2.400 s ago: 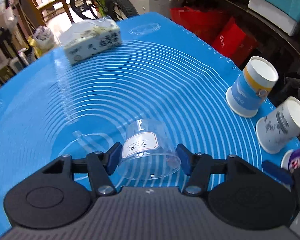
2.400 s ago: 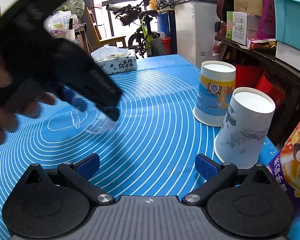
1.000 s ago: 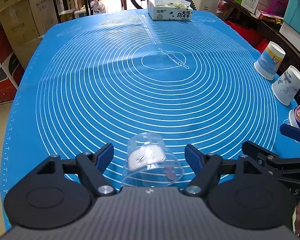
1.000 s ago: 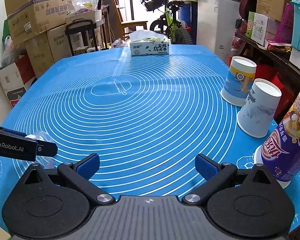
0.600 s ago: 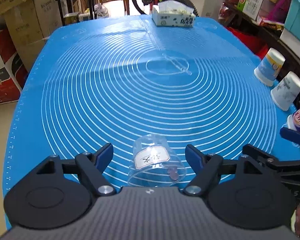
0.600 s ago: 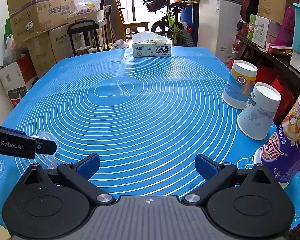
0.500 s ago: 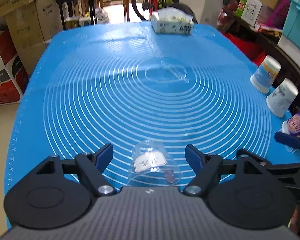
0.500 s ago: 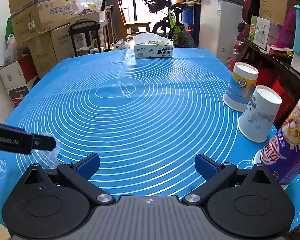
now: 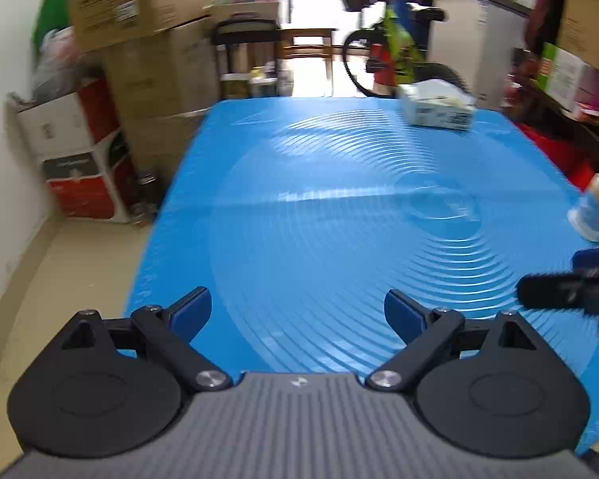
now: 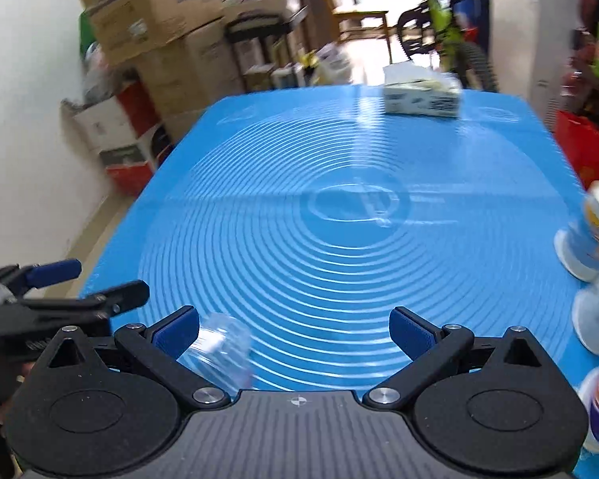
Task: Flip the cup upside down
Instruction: 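Grasp the clear cup with the right gripper while the left gripper releases it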
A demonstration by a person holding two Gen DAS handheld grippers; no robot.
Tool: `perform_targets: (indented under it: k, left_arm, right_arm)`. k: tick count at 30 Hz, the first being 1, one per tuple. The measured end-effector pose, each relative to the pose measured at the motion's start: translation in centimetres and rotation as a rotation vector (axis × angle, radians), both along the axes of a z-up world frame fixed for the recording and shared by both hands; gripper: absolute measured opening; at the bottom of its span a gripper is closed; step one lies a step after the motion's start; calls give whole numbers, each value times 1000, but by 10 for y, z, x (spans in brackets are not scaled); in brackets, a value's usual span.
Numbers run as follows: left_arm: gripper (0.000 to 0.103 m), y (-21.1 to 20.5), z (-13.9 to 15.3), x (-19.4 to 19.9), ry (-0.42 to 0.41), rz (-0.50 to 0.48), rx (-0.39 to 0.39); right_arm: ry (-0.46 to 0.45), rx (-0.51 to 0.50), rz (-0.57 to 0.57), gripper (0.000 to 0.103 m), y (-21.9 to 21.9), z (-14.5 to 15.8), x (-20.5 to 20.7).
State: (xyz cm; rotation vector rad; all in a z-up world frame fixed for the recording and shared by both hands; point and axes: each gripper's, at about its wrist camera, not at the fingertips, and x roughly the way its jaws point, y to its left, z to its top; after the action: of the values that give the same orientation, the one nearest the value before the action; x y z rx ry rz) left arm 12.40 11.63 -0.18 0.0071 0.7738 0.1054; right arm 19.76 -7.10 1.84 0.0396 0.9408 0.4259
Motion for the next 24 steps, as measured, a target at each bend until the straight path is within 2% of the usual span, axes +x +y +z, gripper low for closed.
perform_targets:
  k: [4,6,8,17,19,20,22,23,24]
  left_arm:
    - [93,19,-14,-3,12,48,34]
    - [93,25,-19,-5,14,52,36]
    - [93,28,-22,-7,14,56,36]
    - [93,35,-30,-8,22,71,44]
    - [93,37,-32,-8,28,72,29]
    - [93,38,-32,-8,31,72,26]
    - [93,38,-33,-8,36,72,25]
    - [93,37,-33,-8,36,72,25]
    - [93,38,-33,-8,35,72,23]
  right_arm:
    - [115,8,23,100,22,-13,23]
    - [195,22,33,91,31,-24,36]
    - [252,32,38,89,37,-33,43]
    - [312,-4,62,86,60,-50,45]
    - [333,-5,65,77,64,-54,48]
    - [347,-2,67,67,66,-56,50]
    - [374,36,78,60,64,-58,50]
    - [376,52,81,51,64,-59,50]
    - [370,51,80,51,64,-59,50]
